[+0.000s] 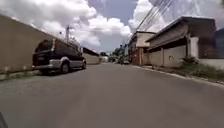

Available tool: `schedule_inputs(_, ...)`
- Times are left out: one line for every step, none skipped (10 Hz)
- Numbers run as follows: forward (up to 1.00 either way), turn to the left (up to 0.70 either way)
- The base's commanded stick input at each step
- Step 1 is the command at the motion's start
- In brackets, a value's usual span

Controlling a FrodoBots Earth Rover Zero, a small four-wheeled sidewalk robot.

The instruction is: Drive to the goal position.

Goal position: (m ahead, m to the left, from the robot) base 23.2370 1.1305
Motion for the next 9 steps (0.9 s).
schedule_inputs(1.0, 0.0)
schedule_inputs(1.0, 0.0)
schedule_inputs(1.0, 0.0)
schedule_inputs(1.0, 0.0)
schedule_inputs(1.0, 0.0)
schedule_inputs(1.0, 0.0)
schedule_inputs(1.0, 0.0)
schedule_inputs(1.0, 0.0)
schedule_inputs(1.0, 0.0)
